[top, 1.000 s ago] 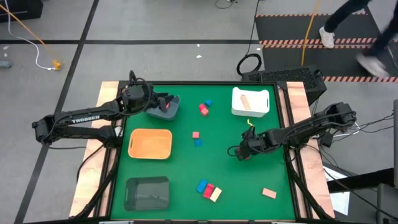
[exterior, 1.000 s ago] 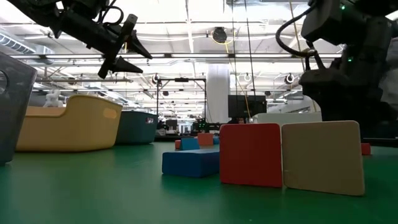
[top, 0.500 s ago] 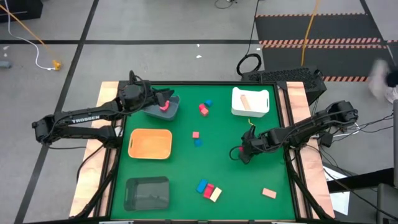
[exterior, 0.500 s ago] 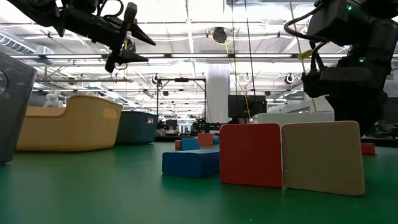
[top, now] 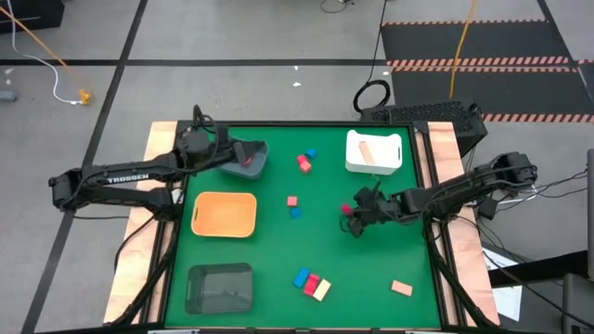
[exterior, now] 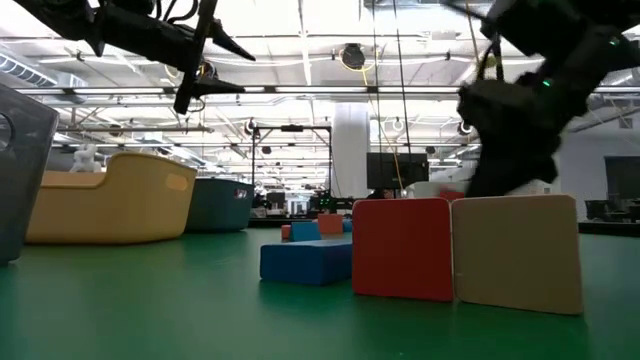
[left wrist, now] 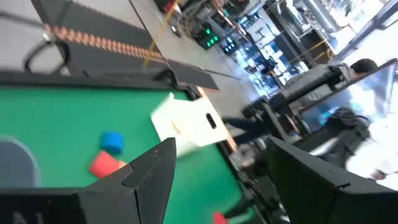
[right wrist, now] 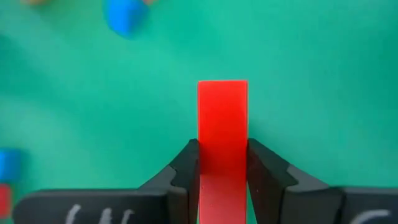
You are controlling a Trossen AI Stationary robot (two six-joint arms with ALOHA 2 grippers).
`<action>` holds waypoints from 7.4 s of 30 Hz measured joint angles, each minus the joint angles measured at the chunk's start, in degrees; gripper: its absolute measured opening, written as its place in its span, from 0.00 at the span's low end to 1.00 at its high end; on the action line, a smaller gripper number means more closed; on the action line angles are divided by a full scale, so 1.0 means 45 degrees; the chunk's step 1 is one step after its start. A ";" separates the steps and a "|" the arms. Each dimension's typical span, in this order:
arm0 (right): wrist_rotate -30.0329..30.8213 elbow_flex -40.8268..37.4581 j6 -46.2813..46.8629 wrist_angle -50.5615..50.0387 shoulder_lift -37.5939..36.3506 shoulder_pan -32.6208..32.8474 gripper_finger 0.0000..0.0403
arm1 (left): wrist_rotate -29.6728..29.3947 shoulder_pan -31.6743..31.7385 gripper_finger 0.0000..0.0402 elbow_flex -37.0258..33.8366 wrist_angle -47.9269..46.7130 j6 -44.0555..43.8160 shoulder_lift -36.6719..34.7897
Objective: Sort & place blocks by color
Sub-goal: Put the middle right red block into the yellow bin, then put the right brown block into the white bin
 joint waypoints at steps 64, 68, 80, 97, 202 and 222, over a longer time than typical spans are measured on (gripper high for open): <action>-0.1214 0.5906 -0.7603 0.1620 0.1842 -0.2524 0.20 | 0.3156 -0.2826 0.62 0.2001 0.3372 -0.3457 0.5217; -0.1211 0.5905 -0.7302 0.1780 0.1909 -0.2517 0.20 | 0.2697 -0.2670 0.62 0.1991 0.2554 -0.3187 0.5265; -0.1179 0.5896 -0.7089 0.2541 0.2993 -0.2261 0.20 | 0.2050 -0.2368 0.62 0.1991 0.2470 -0.2790 0.5390; -0.1125 0.5882 -0.7537 0.3583 0.3150 -0.2392 0.20 | 0.1819 -0.2678 0.62 0.1987 0.1429 -0.3502 0.5406; -0.8077 0.1389 0.3699 0.0228 -0.1004 0.1402 0.52 | 0.1190 -0.5808 0.45 0.1982 -0.6474 -0.1839 -0.1685; -1.0873 0.1389 1.1948 0.0943 -0.1008 0.5911 0.52 | 0.1405 -0.5155 0.45 0.1982 -0.9006 0.0774 -0.1690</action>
